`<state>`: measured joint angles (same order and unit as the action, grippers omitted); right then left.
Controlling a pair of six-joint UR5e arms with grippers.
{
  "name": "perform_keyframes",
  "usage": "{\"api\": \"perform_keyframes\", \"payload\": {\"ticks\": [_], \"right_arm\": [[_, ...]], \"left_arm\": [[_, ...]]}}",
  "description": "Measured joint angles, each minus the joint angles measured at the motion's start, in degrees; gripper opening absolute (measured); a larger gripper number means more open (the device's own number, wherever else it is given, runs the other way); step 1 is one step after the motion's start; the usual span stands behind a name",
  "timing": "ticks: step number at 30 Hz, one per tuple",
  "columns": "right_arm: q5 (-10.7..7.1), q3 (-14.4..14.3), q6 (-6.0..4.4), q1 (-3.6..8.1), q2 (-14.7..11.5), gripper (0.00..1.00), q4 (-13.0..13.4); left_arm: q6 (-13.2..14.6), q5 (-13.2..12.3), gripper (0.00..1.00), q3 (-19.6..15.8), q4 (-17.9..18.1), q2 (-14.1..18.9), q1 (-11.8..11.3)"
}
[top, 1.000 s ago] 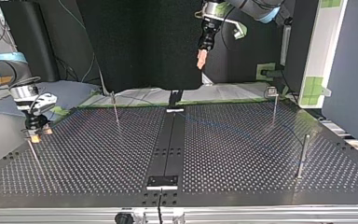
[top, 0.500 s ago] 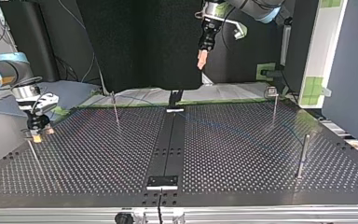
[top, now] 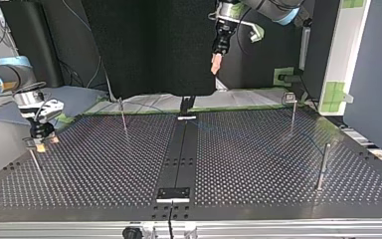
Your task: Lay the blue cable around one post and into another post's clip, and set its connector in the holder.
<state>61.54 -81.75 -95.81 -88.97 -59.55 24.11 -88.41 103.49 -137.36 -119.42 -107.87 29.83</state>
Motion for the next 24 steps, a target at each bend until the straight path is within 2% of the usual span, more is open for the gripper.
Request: {"api": "perform_keyframes", "payload": {"ticks": [15, 18, 24], "right_arm": [[0.01, 0.0, 0.51, -0.87, 0.0, 1.0, -0.5], [0.31, -0.1, 0.93, -1.18, 0.0, 1.0, -0.9], [2.1, -0.1, 2.37, -1.87, 0.1, 1.0, -2.3]], "left_arm": [[0.0, 0.0, 1.0, -0.1, -0.1, 0.0, -0.1], [0.0, 0.0, 1.0, -0.1, -0.1, 0.0, -0.1], [0.2, 0.0, 1.0, -0.1, -0.3, 0.0, -0.1]]}}
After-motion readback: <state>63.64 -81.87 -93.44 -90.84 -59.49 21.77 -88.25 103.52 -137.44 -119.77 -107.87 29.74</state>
